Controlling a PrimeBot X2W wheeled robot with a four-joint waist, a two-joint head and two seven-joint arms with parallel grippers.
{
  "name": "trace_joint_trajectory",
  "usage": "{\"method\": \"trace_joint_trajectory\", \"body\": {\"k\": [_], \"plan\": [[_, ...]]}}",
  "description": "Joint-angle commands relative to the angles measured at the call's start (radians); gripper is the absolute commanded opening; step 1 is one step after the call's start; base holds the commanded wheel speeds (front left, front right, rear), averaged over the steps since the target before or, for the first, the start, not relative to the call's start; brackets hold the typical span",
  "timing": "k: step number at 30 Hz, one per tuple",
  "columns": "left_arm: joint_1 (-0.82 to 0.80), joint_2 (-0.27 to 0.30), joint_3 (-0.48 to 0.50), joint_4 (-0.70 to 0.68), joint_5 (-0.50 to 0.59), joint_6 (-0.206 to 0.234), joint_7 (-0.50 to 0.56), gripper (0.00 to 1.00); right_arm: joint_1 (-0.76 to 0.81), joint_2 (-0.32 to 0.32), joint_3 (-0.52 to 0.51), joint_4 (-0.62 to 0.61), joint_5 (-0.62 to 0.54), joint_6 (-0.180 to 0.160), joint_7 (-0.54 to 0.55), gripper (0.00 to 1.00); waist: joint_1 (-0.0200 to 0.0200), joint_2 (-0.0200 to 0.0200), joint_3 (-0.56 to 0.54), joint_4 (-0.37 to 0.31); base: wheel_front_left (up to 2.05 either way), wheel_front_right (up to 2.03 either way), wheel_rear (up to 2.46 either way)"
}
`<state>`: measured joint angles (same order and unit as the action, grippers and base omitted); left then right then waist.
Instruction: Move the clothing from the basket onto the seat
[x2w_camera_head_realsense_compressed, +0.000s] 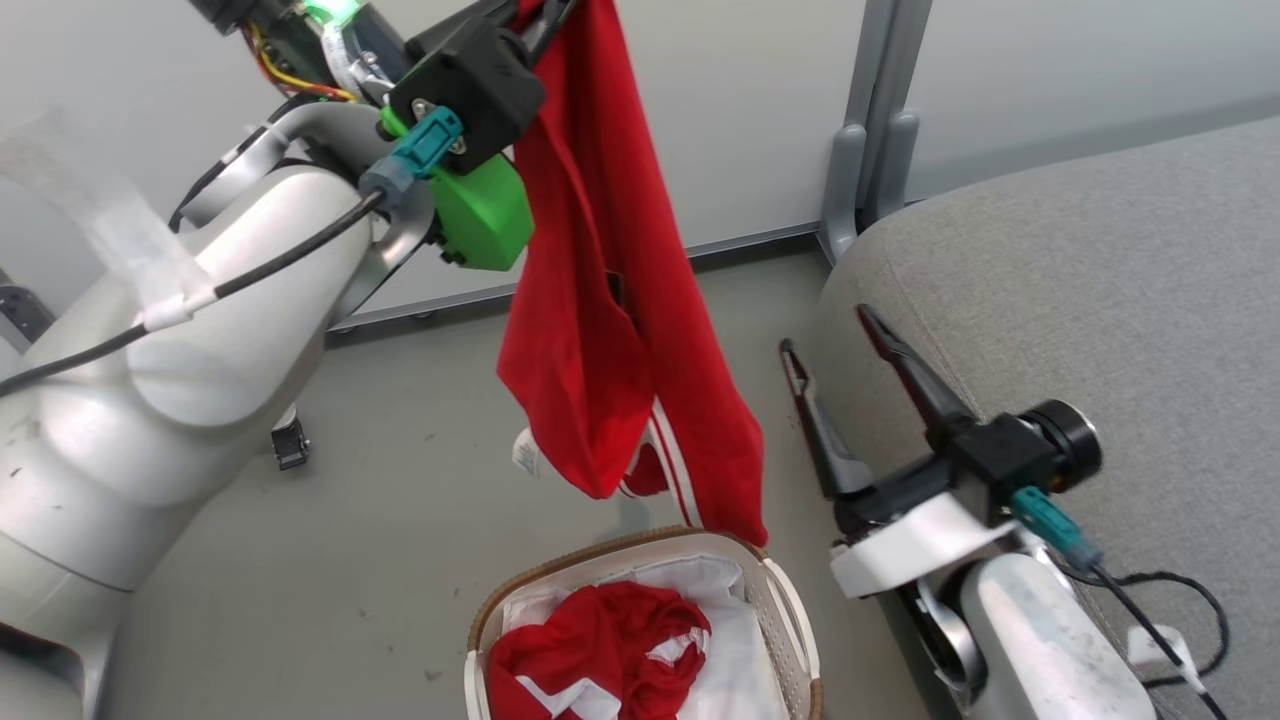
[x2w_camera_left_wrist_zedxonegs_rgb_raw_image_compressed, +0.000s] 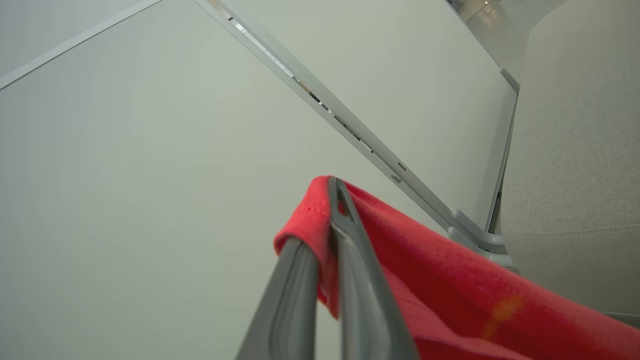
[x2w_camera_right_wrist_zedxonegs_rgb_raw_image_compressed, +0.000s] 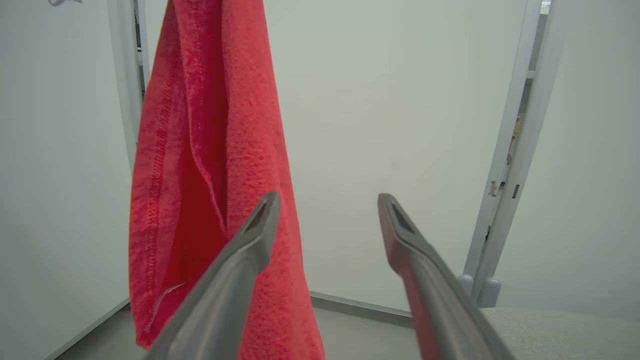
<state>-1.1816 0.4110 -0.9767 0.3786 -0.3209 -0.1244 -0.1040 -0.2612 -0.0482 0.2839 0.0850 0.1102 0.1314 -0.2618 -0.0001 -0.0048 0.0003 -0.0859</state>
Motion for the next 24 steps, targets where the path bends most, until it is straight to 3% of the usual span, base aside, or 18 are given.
{"method": "trace_joint_trajectory", "body": {"k": [1, 13, 20, 24], "plan": [[-0.020, -0.013, -0.005, -0.008, -0.008, -0.003, -0.004, 0.00, -0.025, -0.003, 0.021, 0.021, -0.012, -0.001, -0.005, 1.00, 0.0001, 0.0048, -0.002, 0.011, 0.00, 0.00, 0.00], [-0.053, -0.098, -0.057, -0.109, -0.032, -0.004, 0.008, 0.00, -0.178, -0.004, 0.076, 0.234, -0.005, -0.001, -0.005, 1.00, 0.0001, 0.0048, -0.022, 0.106, 0.00, 0.00, 0.00], [-0.051, -0.107, -0.086, -0.191, -0.047, -0.005, -0.009, 0.00, -0.231, -0.004, 0.163, 0.327, 0.054, -0.001, -0.005, 1.00, 0.0001, 0.0048, -0.024, 0.140, 0.00, 0.00, 0.00], [-0.043, -0.101, -0.100, -0.219, -0.054, -0.005, -0.006, 0.00, -0.259, -0.004, 0.161, 0.325, 0.073, -0.001, -0.005, 1.00, 0.0001, 0.0048, -0.023, 0.148, 0.00, 0.00, 0.00]]}}
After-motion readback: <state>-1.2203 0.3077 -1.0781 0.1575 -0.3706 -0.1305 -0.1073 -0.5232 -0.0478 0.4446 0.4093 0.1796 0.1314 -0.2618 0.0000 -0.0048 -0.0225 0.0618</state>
